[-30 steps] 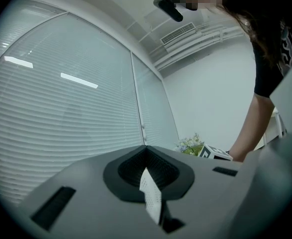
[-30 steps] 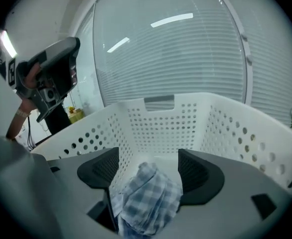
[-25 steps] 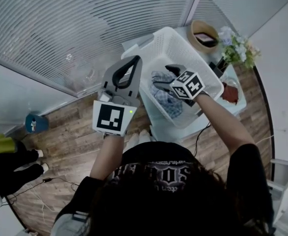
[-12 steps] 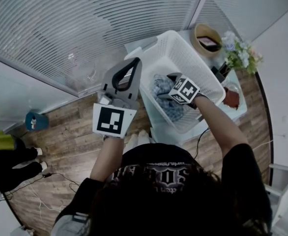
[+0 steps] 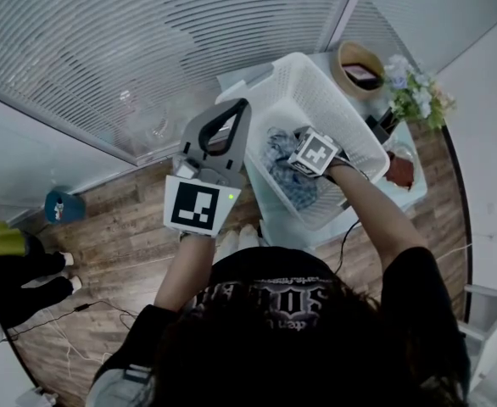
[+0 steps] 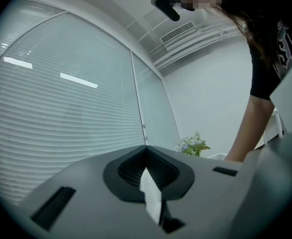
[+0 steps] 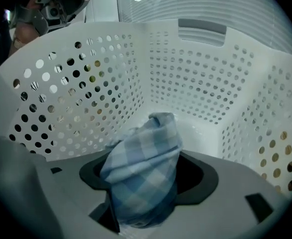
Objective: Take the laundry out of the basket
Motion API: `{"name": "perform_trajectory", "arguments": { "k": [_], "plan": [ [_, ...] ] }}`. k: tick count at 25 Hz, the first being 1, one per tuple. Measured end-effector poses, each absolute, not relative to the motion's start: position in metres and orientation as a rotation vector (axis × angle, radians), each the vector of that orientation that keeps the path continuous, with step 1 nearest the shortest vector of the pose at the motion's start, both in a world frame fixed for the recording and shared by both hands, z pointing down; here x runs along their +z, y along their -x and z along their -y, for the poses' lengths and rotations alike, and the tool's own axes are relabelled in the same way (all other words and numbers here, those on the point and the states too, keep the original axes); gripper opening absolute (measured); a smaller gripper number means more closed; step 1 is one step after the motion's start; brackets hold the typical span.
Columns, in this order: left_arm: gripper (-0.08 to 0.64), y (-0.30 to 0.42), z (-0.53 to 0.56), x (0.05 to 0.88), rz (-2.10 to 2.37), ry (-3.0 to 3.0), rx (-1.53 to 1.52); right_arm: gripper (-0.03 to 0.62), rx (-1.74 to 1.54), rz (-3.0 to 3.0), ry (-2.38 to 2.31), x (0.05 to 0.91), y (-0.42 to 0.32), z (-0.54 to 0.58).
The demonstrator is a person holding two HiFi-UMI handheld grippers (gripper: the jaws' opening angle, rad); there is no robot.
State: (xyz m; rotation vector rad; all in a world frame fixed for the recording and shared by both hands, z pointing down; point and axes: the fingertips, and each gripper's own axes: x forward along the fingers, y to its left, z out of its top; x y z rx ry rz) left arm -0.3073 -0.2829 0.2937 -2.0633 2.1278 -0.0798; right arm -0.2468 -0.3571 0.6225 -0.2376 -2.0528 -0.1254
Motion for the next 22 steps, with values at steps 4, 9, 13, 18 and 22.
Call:
{"name": "perform_trajectory", "arguments": {
  "k": [4, 9, 13, 18, 22],
  "plan": [
    [-0.002, 0.303, 0.282, 0.293, -2.118, 2.070, -0.094, 0.277, -0.140, 1.997, 0.249, 0.621, 0.244, 0.353],
    [-0.002, 0.299, 0.280, 0.288, -2.105, 2.068, -0.096, 0.205, -0.186, 1.981, 0.247, 0.615, 0.240, 0.353],
    [-0.002, 0.298, 0.278, 0.290, -2.109, 2.084, -0.086, 0.195, -0.238, 2.031, 0.255, 0.601, 0.245, 0.353],
    [-0.002, 0.294, 0.273, 0.290, -2.097, 2.090, -0.092, 0.190, -0.260, 2.168, 0.183, 0.564, 0.260, 0.358],
    [-0.002, 0.288, 0.271, 0.285, -2.074, 2.099, -0.080, 0.189, -0.254, 2.259, 0.130, 0.537, 0.264, 0.356]
  ]
}}
